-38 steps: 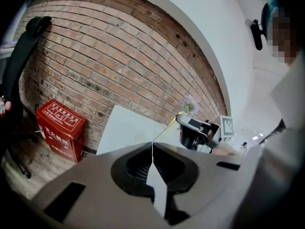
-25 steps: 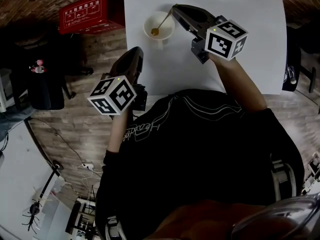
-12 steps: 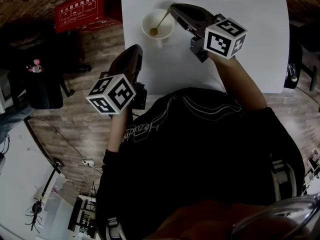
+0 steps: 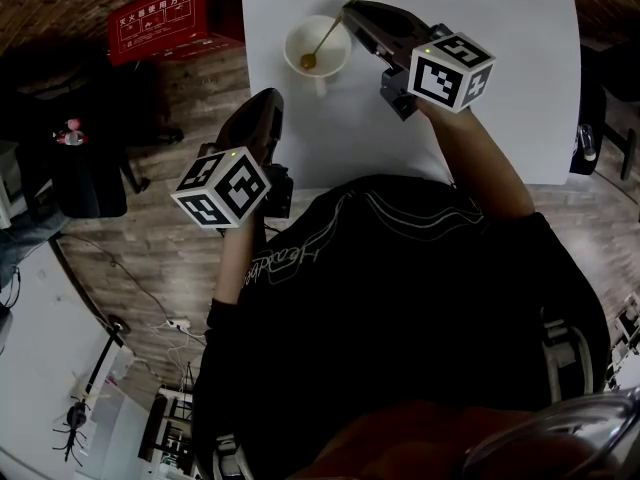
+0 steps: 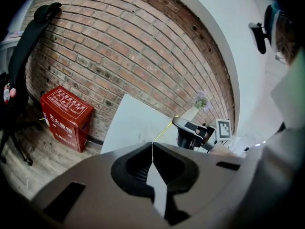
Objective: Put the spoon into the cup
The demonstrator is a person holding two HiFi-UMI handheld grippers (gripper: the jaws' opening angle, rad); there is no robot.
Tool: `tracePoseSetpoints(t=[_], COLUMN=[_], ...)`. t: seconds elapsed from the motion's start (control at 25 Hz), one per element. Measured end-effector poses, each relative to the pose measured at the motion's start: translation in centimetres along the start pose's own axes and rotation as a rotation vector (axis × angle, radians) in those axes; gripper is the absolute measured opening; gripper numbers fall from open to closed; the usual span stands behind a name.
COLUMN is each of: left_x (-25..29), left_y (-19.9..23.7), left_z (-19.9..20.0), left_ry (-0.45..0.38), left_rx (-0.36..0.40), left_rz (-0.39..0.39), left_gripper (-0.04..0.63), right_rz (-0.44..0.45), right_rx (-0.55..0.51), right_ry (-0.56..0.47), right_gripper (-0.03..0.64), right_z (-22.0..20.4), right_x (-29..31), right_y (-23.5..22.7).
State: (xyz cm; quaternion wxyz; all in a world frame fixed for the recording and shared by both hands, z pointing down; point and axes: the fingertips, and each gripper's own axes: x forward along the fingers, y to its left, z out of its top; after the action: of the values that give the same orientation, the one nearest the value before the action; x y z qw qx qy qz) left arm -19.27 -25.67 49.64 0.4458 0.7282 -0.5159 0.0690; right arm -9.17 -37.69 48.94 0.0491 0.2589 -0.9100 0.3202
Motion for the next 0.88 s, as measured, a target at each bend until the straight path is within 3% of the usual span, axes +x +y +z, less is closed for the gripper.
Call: tracePoseSetpoints(t=[0.2, 0.44, 0.6, 0.88], left_x=[-0.2, -1.4, -2.9, -5.9], left_y=[0.0, -0.8, -2.2, -5.0], left_z=[0.0, 0.3, 0.3, 0.1], left_ry=[-0.009, -0.031, -0.053, -0.1], left_rx=[-0.001, 0.016, 0.045, 0.085], left_rz=[-0.005, -0.009, -0.025, -0.085], left_gripper=[0.006, 0.006, 0.006, 0.006], right_rz=[-0.041, -0.098, -0.096, -0.045], right_rx=[-0.039, -0.058, -0.061, -0.137], right_ry=[0.007, -0.018, -0.062, -0.115], right_gripper=[0.016, 0.09, 0.082, 0.033], right_z=[-0.1, 0.6, 1.4, 2.7], right_x=[-0.1, -2.4, -5.1, -9.2], right_y=[-0.4, -0.8, 0.5, 6.8])
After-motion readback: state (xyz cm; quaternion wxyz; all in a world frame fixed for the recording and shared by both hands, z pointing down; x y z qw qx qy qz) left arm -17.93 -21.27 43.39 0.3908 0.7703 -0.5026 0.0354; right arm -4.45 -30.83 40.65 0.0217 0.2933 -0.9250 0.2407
